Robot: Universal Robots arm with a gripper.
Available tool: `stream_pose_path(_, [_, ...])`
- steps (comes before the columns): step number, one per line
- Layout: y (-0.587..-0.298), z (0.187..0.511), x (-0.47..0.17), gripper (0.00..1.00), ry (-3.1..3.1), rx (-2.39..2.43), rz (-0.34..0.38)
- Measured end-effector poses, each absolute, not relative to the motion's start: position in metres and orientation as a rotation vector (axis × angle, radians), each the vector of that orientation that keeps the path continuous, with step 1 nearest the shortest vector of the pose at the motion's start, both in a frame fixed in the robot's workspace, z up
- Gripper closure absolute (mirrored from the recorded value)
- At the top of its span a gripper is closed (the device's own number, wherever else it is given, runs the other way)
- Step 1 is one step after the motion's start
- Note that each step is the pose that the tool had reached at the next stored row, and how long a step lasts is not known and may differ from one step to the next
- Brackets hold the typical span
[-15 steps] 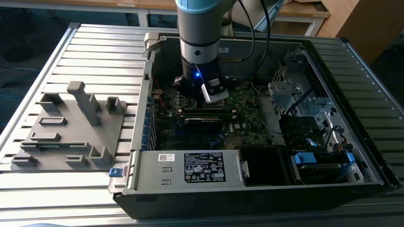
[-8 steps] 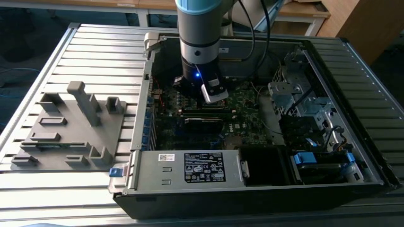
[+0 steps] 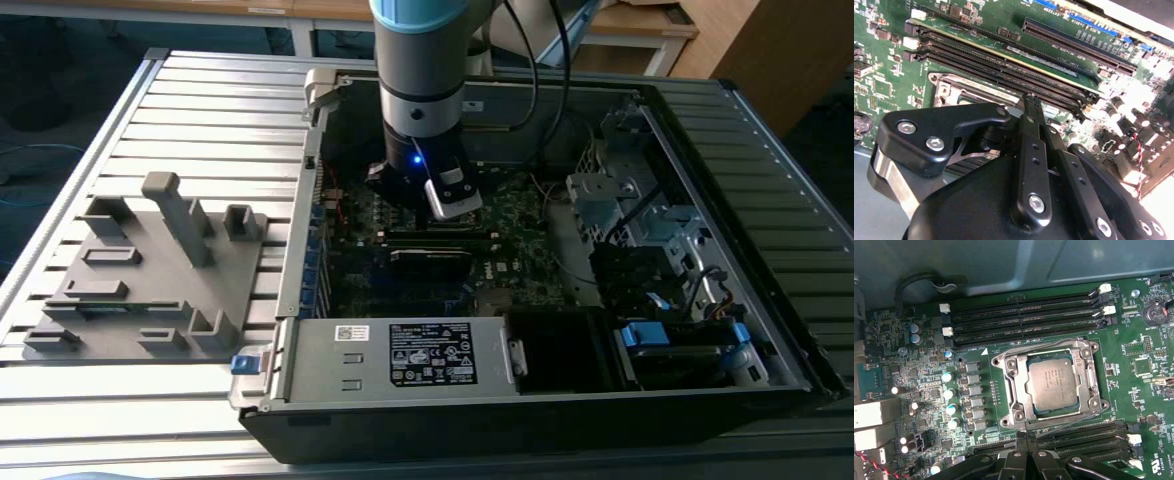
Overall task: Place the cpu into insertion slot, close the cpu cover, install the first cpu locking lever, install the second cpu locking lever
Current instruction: 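Install the second cpu locking lever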
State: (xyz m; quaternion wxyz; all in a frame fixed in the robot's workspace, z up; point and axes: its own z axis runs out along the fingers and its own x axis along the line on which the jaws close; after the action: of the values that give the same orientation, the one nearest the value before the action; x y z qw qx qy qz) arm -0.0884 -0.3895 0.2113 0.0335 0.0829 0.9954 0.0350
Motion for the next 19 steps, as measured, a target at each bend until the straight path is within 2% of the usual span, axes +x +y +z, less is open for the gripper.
stream_pose_path(19, [-0.3895,0.2068,-0.0898,0.89,3.062,0.255,0.109])
